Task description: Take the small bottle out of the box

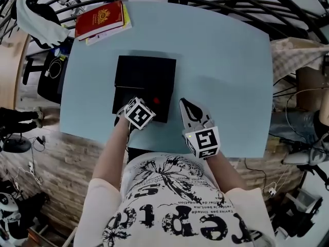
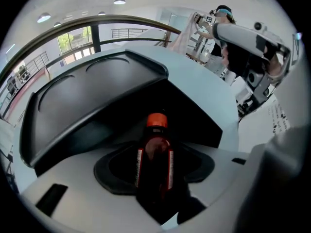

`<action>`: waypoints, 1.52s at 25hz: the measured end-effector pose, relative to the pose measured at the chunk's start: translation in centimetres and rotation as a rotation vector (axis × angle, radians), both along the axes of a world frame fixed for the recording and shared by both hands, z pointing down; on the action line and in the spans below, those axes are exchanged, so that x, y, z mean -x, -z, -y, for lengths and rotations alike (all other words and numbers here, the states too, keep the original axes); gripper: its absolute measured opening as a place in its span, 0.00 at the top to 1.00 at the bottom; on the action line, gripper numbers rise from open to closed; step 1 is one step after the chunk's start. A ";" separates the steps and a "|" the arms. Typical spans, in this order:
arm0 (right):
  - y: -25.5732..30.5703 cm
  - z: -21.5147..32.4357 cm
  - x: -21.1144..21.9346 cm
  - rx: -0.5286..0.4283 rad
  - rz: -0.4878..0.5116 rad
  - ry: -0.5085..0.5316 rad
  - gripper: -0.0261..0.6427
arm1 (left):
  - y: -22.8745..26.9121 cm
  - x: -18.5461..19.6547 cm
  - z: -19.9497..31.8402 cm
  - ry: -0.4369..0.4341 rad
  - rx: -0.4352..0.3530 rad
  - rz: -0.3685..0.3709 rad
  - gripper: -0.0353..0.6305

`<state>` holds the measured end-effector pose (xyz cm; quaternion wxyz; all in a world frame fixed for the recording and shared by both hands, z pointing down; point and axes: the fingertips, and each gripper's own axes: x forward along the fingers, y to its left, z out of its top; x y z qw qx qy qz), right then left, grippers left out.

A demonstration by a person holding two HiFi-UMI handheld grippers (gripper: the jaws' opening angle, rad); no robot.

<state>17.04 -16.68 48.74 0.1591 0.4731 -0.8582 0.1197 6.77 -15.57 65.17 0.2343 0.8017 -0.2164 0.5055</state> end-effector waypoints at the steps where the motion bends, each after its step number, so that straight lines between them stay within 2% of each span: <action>1: 0.1 0.0 0.0 -0.003 -0.001 -0.004 0.94 | 0.0 0.0 0.0 -0.001 -0.007 0.003 0.59; 7: 1.1 -0.1 0.3 -0.036 0.007 -0.021 0.94 | 0.6 0.7 0.2 -0.012 -0.078 0.017 0.60; 11: 2.2 -0.6 0.6 -0.064 0.008 -0.051 0.94 | 3.6 1.0 0.4 0.014 -0.139 -0.057 0.60; 19: 4.7 -1.3 2.3 -0.119 0.005 -0.115 0.94 | 10.9 3.2 0.9 0.043 -0.354 -0.206 0.60; 23: 6.4 -1.7 3.5 -0.161 0.000 -0.147 0.94 | 14.7 4.8 0.7 0.078 -0.461 -0.308 0.60; 32: 11.2 -3.7 6.2 -0.277 -0.004 -0.178 0.94 | 26.8 8.7 -0.9 0.176 -0.747 -0.557 0.60; 38: 14.6 -5.5 7.6 -0.376 0.018 -0.193 0.94 | 32.2 10.9 -2.9 0.232 -0.870 -0.728 0.60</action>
